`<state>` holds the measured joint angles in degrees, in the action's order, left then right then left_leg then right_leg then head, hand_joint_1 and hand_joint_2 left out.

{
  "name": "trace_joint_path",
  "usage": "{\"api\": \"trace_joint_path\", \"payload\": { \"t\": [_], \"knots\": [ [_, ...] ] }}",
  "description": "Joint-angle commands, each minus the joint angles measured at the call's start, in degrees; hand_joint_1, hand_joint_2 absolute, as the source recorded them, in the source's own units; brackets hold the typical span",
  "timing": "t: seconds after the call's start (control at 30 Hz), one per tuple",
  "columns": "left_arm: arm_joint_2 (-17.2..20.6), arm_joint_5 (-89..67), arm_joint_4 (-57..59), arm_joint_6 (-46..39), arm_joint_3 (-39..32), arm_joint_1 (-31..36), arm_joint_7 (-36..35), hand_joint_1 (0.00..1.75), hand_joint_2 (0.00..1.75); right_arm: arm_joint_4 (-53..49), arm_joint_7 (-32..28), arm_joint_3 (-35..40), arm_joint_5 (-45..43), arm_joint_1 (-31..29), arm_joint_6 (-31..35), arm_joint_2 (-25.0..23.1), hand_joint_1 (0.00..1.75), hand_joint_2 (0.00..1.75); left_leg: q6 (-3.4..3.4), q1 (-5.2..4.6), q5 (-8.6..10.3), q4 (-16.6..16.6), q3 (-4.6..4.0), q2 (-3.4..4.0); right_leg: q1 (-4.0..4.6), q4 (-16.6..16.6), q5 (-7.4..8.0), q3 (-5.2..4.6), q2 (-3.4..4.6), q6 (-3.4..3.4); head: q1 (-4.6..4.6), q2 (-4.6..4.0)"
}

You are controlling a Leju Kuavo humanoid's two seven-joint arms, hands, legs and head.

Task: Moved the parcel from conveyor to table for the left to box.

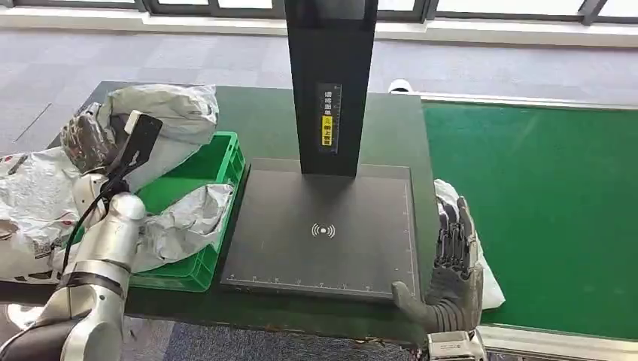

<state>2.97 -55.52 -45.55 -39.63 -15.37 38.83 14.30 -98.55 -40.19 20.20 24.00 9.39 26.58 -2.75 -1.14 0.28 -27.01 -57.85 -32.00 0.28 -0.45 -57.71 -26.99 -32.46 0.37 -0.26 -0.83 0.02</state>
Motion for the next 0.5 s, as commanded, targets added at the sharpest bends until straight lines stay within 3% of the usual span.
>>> {"api": "trace_joint_path", "payload": {
  "t": [0.03, 0.3, 0.5],
  "knots": [
    [-4.9, -1.9, -2.9, -0.4, -10.8, -9.5, 3.5, 1.75, 1.75, 1.8, 0.2, 2.3, -1.7, -0.5, 0.9, 5.5, 0.00, 1.75, 0.05, 0.00, 0.00, 0.2, 0.22, 0.04, 0.01, 0.2, 0.03, 0.23, 0.03, 0.05, 0.00, 0.00],
    [-4.9, -2.1, -3.2, -0.2, -10.4, -9.0, 3.0, 1.75, 1.75, 1.9, 0.2, 2.4, -1.7, -0.7, 1.0, 5.6, 0.00, 1.75, 0.02, 0.01, 0.05, 0.1, 0.02, -0.07, 0.03, 0.1, 0.05, 0.05, -0.08, 0.02, 0.00, 0.00],
    [-9.2, -1.7, -18.7, 2.5, -2.1, -21.7, 3.4, 1.75, 1.75, 0.9, 0.2, 1.6, -0.7, 1.5, 1.6, 4.7, 0.00, 1.75, 0.04, 0.00, -0.01, 0.1, 0.10, -0.01, 0.00, 0.2, 0.01, 0.10, -0.02, 0.04, 0.00, 0.00]
  ]
}}
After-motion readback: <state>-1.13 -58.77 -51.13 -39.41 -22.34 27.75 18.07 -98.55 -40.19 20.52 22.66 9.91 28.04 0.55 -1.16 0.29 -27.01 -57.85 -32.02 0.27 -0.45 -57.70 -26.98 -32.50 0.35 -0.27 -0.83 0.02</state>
